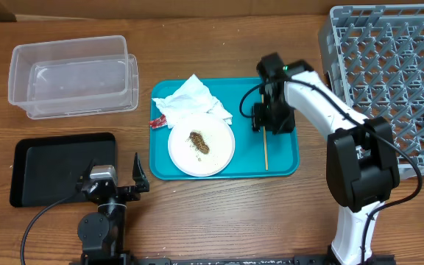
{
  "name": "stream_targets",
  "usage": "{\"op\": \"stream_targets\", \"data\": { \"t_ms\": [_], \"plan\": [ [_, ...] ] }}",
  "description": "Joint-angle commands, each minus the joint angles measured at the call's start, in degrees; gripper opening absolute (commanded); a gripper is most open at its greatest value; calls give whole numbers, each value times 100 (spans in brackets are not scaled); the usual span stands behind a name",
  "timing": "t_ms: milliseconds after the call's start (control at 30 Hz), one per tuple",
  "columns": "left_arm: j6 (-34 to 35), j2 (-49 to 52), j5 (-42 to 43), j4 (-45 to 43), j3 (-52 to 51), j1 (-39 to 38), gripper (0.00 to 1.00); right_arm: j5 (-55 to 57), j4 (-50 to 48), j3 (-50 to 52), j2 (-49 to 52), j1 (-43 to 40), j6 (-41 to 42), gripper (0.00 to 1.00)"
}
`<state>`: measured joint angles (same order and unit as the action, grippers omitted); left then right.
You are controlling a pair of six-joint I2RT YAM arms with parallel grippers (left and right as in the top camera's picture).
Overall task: Sort waste into correct bins and load items into the dishwasher
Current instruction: 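Grasp the second wooden chopstick with the right gripper, then carry the chopstick right into the rack and open the gripper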
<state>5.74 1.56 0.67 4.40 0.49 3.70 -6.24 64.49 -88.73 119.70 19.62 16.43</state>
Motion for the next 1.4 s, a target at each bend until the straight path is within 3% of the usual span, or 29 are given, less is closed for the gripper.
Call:
{"op": "stream_targets", "data": {
  "t_ms": [0, 233, 400, 567, 667, 867, 1033, 1233, 1367],
  "plan": [
    [-85, -2, 2, 7, -22, -50, 100, 376, -337, 439, -52, 4, 426, 53],
    [-85, -2, 2, 7, -22, -50, 100, 597, -957, 973, -52, 33, 636, 38],
    [-87, -2, 2, 7, -22, -50, 100, 350, -686, 734, -57, 61, 656, 4],
    [-85, -2, 2, 7, -20, -50, 100, 498, 319, -396, -90, -127, 566, 4],
    [-87, -2, 2, 7, -22, -50, 100, 1182, 1276, -1987, -90, -579, 354, 4],
    [-85, -2, 2, 7, -22, -50, 100, 1261, 1119, -3757, -90, -1587, -1657, 4],
    [-87, -2, 2, 7, -22, -50, 100, 944, 334, -3687, -61, -2439, -2312, 4],
    [-85, -2, 2, 7, -20, -50, 100, -11, -221, -3224, -17, -3025, -3740, 4],
    [-85, -2, 2, 7, -22, -50, 100, -310, -691, -2776, -9, -3283, -3766, 4]
  ]
}}
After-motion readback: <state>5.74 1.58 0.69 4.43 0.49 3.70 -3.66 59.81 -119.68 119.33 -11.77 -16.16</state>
